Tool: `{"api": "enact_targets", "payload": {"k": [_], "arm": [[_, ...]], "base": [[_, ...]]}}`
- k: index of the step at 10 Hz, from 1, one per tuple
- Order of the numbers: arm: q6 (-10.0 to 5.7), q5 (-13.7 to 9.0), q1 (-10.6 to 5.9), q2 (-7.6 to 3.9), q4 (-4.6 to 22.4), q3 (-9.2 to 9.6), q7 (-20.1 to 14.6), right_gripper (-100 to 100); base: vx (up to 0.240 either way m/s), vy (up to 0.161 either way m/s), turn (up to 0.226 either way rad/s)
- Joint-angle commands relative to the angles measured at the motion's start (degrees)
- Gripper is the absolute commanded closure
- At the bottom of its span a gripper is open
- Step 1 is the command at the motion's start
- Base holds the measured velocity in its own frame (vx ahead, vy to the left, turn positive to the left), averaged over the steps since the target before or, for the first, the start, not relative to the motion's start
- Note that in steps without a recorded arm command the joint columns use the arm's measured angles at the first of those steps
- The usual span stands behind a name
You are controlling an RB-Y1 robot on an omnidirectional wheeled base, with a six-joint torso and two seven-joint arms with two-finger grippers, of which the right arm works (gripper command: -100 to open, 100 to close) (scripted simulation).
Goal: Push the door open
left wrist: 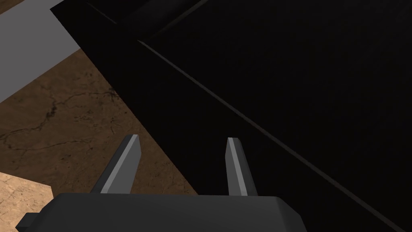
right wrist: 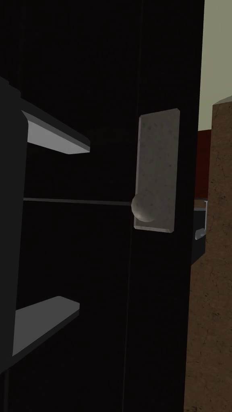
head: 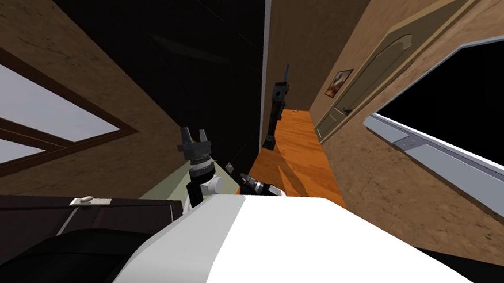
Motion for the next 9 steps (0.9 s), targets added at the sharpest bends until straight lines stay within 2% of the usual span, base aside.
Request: {"api": "enact_targets", "payload": {"k": [1, 2, 4, 6, 9], "arm": [[-0.28, 0.02, -0.54, 0.07, 1.63, 1.00, -0.07, -100], [-0.11, 0.00, -0.48, 0.11, 1.03, 0.56, -0.10, -100], [-0.44, -0.02, -0.49, 0.34, 1.68, 0.34, 0.01, -100], [-0.75, -0.04, -0.43, 0.55, 2.19, 0.07, 0.14, -100], [-1.38, -0.08, -0.32, 0.98, 3.23, -0.49, 0.41, -100]], "base": [[0.127, 0.011, -0.006], [0.059, 0.004, 0.003], [0.043, 0.107, 0.015], [0.089, 0.153, 0.033], [0.123, 0.201, 0.038]]}}
